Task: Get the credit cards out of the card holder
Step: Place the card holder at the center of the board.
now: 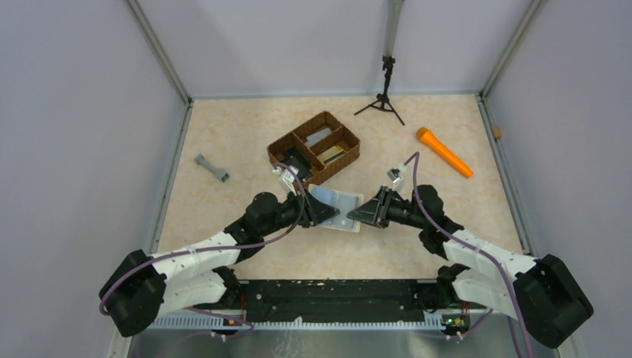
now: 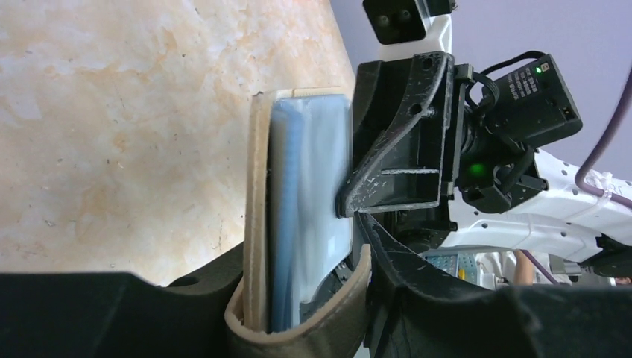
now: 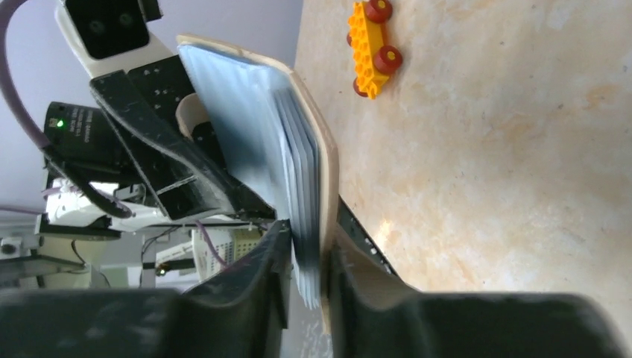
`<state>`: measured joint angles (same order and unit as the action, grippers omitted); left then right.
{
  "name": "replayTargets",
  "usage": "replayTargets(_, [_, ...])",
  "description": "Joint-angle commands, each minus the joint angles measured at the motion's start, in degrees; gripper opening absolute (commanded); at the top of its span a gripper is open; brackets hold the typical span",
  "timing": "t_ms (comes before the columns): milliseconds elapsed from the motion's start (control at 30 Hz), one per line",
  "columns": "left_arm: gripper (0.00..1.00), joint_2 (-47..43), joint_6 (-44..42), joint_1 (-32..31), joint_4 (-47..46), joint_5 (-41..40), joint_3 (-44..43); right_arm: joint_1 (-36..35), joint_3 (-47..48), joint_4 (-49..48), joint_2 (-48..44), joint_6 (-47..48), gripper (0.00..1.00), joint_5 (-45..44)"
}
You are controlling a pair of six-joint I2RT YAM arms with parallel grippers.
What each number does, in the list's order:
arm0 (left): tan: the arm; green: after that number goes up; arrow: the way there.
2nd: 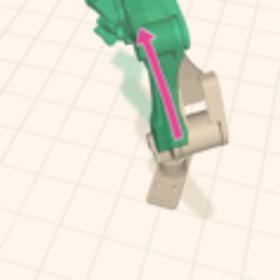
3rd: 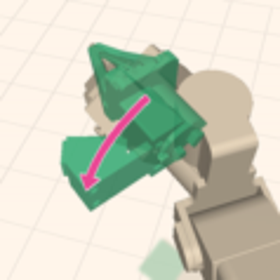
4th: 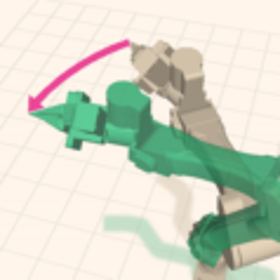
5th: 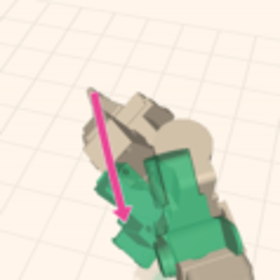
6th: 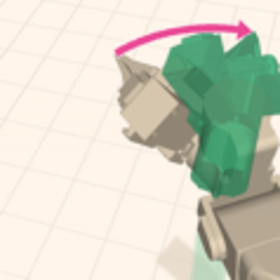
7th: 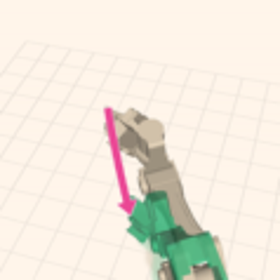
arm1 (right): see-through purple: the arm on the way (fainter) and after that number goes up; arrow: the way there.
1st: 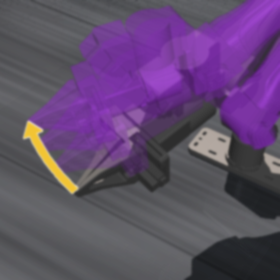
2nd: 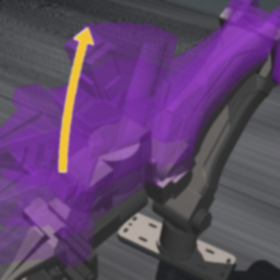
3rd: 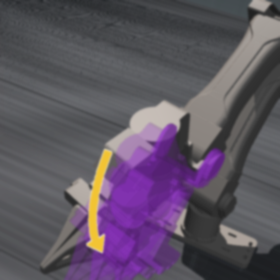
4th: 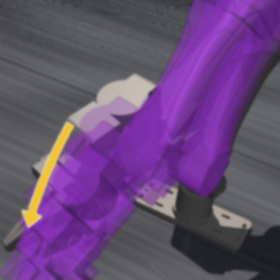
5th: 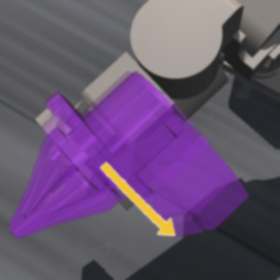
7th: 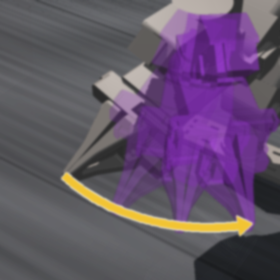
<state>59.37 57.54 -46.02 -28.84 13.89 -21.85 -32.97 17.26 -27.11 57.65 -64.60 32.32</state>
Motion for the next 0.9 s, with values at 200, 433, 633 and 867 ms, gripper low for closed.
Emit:
replayTargets(200, [0.67,-0.83,-3.76,4.0,7.23,1.35,-2.1,0.19,0.63,2.2,-3.17,2.7,0.0,-1.85])
replayTargets(433, [0.41,-5.04,-10.06,9.46,25.95,1.85,-6.04,1.02,-0.91,5.62,-3.82,3.1,0.0,-3.14])
replayTargets(633, [0.43,-4.88,-10.28,10.02,27.68,3.14,-6.02,1.07,-1.18,5.42,-3.8,2.97,0.0,-3.43])
replayTargets(867, [0.2,-7.08,-14.68,10.39,41.8,-4.69,-10.55,1.14,-1.26,9.58,-2.7,4.75,0.0,-5.79])
